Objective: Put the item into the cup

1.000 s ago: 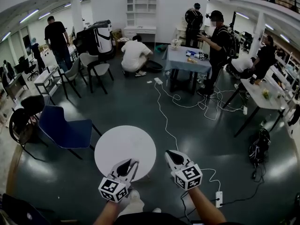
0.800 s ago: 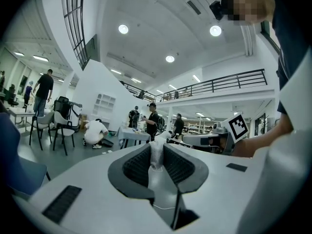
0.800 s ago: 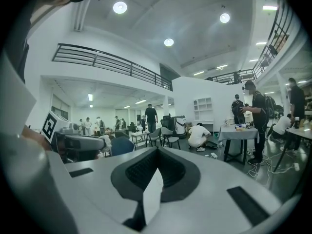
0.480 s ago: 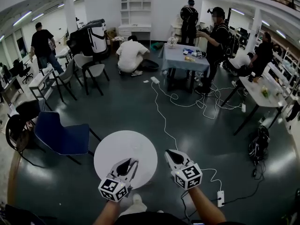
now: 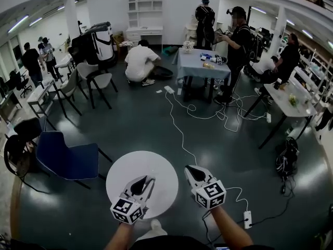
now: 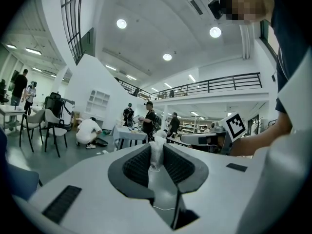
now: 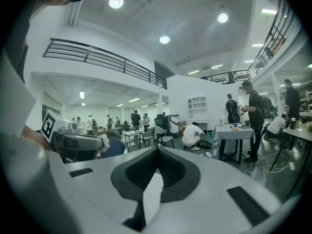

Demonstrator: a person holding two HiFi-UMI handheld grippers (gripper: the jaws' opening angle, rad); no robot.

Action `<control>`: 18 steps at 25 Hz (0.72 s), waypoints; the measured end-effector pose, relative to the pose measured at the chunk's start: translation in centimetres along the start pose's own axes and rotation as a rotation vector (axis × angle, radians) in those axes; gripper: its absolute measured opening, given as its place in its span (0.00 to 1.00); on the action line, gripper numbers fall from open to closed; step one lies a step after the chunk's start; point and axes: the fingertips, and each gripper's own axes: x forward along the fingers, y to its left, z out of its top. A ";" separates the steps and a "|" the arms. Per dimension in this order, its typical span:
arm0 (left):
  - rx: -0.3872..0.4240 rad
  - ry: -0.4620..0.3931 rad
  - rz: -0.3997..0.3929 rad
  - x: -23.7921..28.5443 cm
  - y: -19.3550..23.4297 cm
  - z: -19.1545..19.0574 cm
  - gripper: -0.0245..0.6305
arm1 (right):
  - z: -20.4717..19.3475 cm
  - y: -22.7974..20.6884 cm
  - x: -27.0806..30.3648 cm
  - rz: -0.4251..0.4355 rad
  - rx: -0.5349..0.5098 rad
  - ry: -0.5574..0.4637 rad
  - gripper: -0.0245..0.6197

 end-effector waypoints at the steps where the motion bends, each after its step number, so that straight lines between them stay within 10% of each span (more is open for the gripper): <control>1: -0.001 -0.001 -0.004 0.2 0.5 0.2 0.18 | 0.2 0.0 0.5 -0.004 -0.001 0.000 0.06; 18: -0.055 0.005 -0.060 -0.7 8.2 0.1 0.18 | 1.2 3.3 8.0 -0.033 -0.015 0.052 0.06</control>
